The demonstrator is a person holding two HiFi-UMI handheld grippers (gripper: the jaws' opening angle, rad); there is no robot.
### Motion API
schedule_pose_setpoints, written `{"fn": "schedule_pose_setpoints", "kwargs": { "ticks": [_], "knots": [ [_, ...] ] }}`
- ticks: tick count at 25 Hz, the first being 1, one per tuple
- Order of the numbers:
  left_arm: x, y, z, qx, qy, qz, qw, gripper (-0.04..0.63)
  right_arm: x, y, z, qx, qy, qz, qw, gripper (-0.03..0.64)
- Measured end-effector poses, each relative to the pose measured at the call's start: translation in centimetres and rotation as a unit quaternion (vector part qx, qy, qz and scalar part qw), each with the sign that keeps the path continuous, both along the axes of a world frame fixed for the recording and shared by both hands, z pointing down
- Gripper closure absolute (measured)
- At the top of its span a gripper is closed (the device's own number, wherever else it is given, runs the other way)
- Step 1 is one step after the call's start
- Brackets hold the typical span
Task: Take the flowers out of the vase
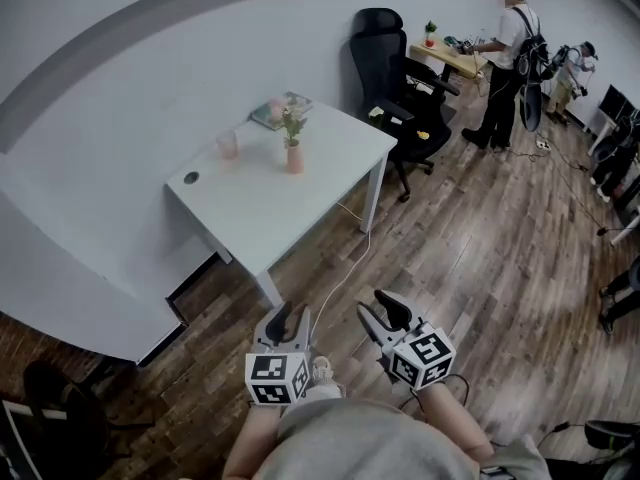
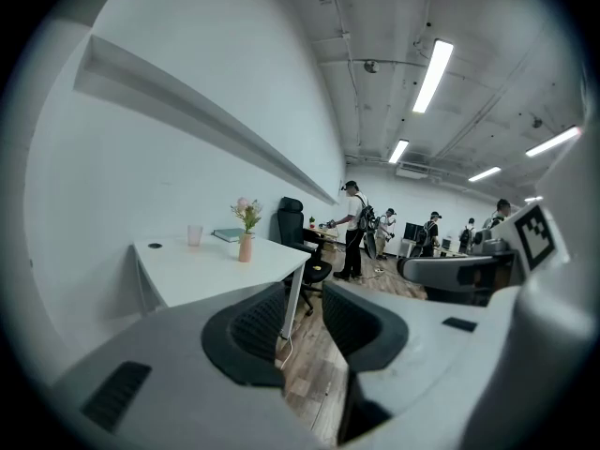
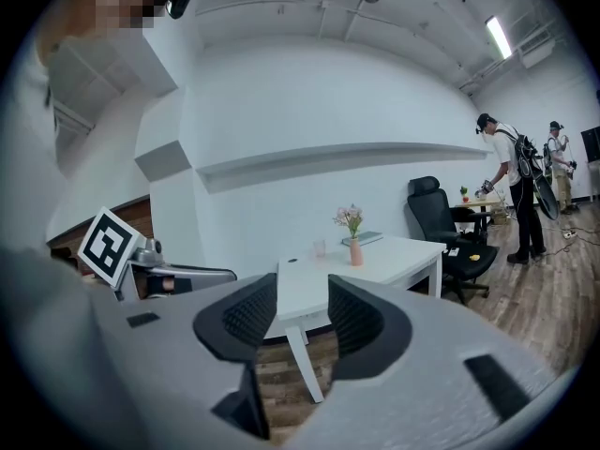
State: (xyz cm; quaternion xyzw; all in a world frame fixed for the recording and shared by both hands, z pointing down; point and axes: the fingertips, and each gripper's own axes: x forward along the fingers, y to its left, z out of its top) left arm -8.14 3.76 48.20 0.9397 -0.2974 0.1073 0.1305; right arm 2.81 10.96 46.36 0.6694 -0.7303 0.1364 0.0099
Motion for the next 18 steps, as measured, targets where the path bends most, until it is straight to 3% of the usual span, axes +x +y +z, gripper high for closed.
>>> {"fn": "schedule_pose_setpoints", "kwargs": {
  "ticks": [18],
  "knots": [
    [4.4,-13.6,0.7,-0.002,0.000,0.014,0.9999,0.482,4.1,-14.1,0.4,0.002,-0.002,0.010,1.000,0.434]
  ]
}}
